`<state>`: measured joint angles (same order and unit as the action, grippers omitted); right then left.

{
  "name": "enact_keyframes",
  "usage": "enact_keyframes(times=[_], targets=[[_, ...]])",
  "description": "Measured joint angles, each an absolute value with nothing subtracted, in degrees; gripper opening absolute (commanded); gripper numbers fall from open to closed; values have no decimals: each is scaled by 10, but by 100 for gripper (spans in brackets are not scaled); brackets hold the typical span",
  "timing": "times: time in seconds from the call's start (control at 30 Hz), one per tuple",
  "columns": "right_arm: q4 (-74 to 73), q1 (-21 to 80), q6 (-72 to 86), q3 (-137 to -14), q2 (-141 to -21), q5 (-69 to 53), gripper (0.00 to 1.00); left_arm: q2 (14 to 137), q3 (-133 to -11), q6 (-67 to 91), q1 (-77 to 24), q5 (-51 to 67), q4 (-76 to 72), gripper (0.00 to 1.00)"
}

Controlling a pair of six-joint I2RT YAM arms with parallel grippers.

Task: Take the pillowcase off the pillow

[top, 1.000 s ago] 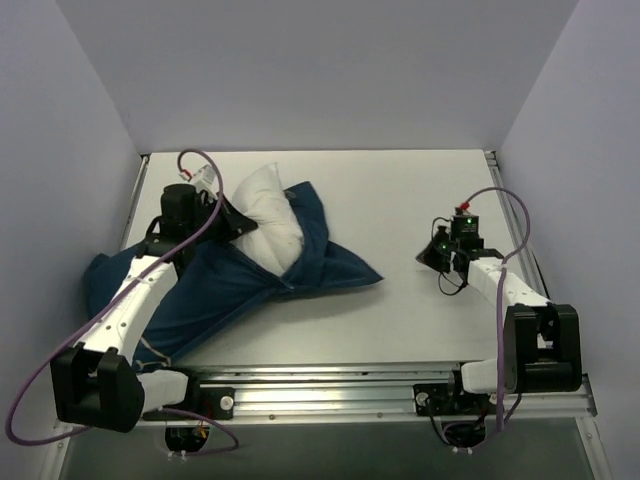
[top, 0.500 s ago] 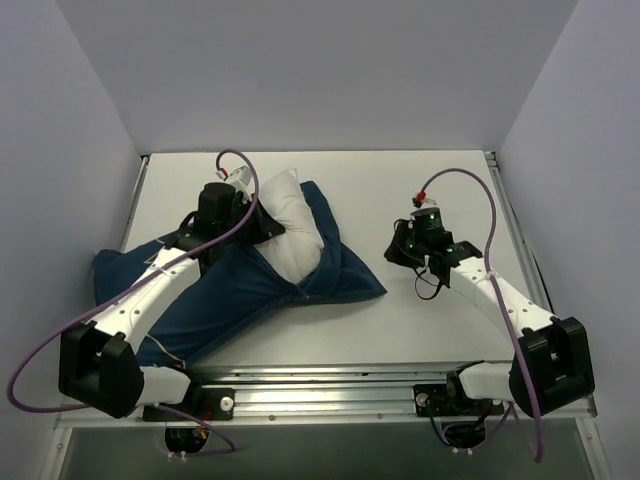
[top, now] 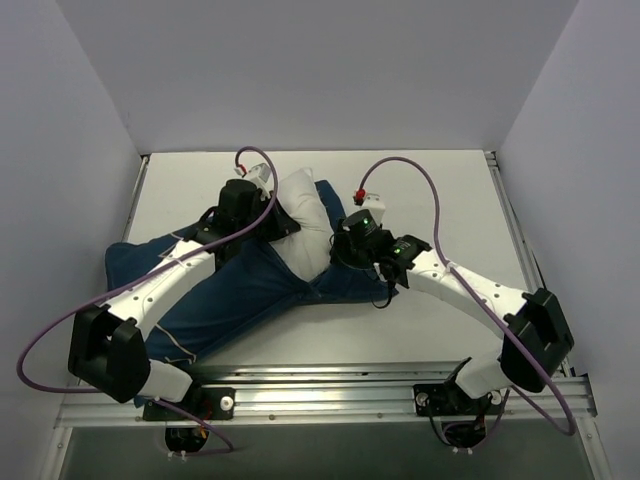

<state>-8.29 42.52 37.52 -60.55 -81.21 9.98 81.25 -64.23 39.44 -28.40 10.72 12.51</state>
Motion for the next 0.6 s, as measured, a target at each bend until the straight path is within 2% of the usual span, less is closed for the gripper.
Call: enact_keyframes(times=[0.13,0.23,0.43,0.47,0.6], targets=[[-88,432,391,-606,-853,130,50,816,-644,394,-288,105,124,2],[-86,430,404,-601,-871,151,44,816,-644,394,-288,102,125,2],[-15,401,435,-521,-871,132,18,819,-647,392,-292,102,140,2],[8,389,439,-503,-867,115,10,821,-648,392,-293,105,141,2],[91,342,443,-448,-846,30,1,827,-648,382,-293,110,144,2]])
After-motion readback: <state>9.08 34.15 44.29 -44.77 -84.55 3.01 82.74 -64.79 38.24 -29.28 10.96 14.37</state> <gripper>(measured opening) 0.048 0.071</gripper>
